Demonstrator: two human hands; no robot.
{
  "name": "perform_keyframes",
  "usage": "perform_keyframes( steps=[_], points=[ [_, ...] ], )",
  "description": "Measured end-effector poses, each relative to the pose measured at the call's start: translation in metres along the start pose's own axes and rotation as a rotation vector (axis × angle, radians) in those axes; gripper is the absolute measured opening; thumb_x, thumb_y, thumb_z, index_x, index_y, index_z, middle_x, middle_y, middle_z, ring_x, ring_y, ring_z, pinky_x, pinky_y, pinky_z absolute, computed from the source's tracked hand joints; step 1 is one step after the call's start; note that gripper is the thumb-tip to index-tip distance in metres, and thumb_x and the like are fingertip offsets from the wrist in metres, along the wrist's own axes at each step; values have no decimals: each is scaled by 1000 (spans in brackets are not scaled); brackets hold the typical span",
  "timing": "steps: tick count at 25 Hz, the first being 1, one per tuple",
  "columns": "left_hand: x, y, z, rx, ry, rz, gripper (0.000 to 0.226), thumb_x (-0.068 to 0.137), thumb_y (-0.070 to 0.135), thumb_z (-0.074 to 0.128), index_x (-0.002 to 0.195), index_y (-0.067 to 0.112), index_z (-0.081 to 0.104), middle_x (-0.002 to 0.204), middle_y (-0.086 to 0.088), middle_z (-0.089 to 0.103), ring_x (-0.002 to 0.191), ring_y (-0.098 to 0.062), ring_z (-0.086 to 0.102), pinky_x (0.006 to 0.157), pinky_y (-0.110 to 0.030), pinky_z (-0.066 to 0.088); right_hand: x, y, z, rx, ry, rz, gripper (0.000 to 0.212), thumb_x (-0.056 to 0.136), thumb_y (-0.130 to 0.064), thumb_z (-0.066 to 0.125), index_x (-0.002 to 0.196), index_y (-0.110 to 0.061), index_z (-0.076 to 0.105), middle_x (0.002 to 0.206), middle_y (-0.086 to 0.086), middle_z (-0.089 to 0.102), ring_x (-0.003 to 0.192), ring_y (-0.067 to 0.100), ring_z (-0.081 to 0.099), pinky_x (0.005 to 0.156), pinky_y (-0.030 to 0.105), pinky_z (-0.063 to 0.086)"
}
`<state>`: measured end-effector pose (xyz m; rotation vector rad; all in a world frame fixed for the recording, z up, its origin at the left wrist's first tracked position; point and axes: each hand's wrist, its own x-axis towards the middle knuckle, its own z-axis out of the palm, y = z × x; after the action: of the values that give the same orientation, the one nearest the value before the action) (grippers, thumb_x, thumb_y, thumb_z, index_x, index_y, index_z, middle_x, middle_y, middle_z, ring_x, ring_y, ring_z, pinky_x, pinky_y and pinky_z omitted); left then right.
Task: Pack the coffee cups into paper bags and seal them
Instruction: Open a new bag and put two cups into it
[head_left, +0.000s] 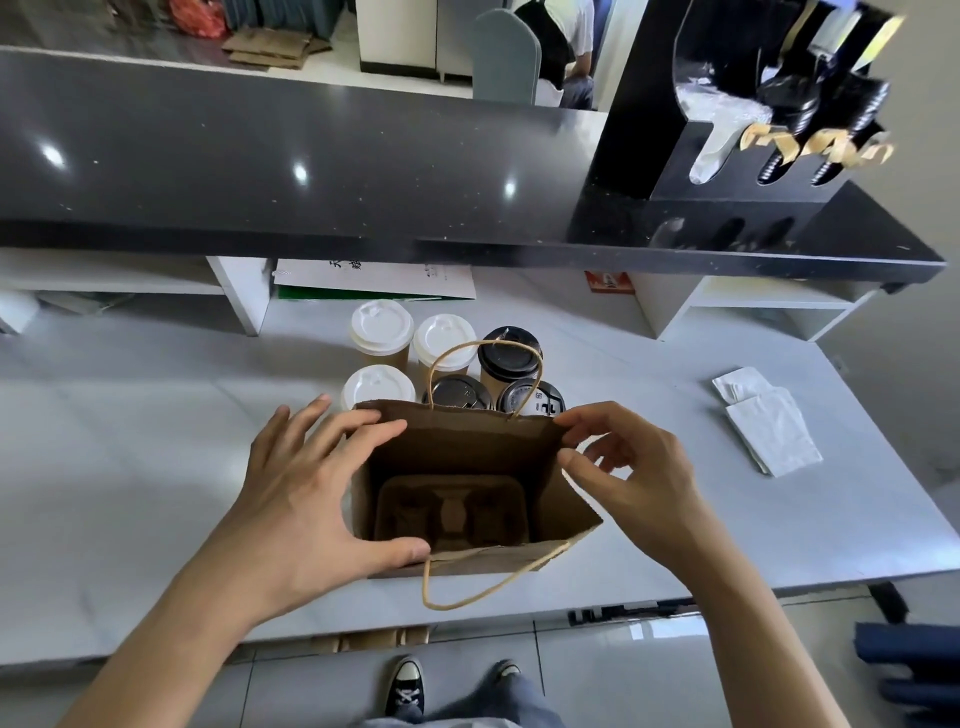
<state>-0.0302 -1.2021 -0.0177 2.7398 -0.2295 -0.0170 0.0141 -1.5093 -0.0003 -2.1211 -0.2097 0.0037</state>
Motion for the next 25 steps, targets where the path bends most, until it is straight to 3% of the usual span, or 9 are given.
perform_keyframes(
  steps=[5,8,13,18,23,25],
  points=[
    [3,6,2,-38,-6,-20,109,54,98,53,150,50,34,153,26,30,155,-10,7,127,-43,6,36,8,-9,29,91,16,19,92,-9,71,93,-28,73,74,-6,70,65,17,65,65,25,49],
    [1,8,1,-66,-20,-26,110,53,99,54,150,50,33,153,30,27,154,-7,6,126,-36,6,64,37,-1,-144,105,60,12,91,-24,73,98,-32,70,85,-9,69,78,9,64,72,28,50],
    [-6,11,-6,-107,-64,-59,112,48,95,62,148,57,30,153,38,19,153,0,1,123,-33,12,88,66,22,-373,-158,187,71,81,-55,79,140,-31,48,135,2,51,125,22,51,105,44,46],
    [-12,13,-9,-121,-72,-78,112,48,91,67,147,61,26,153,39,19,152,1,-1,124,-34,14,97,73,33,-403,-259,243,99,72,-63,83,151,-28,32,147,7,42,134,31,47,110,52,43],
    [-14,12,-9,-124,-76,-75,111,48,92,67,146,62,25,153,39,18,153,1,-1,125,-34,14,97,85,46,-581,-241,217,73,82,-32,79,139,-28,34,133,5,48,120,32,53,99,46,46],
    [-14,11,-9,-127,-77,-74,111,48,93,66,147,61,26,153,39,18,152,2,-1,124,-34,14,93,82,46,-557,-214,219,67,82,-37,79,134,-28,37,124,1,50,111,29,54,96,44,44]
  ],
)
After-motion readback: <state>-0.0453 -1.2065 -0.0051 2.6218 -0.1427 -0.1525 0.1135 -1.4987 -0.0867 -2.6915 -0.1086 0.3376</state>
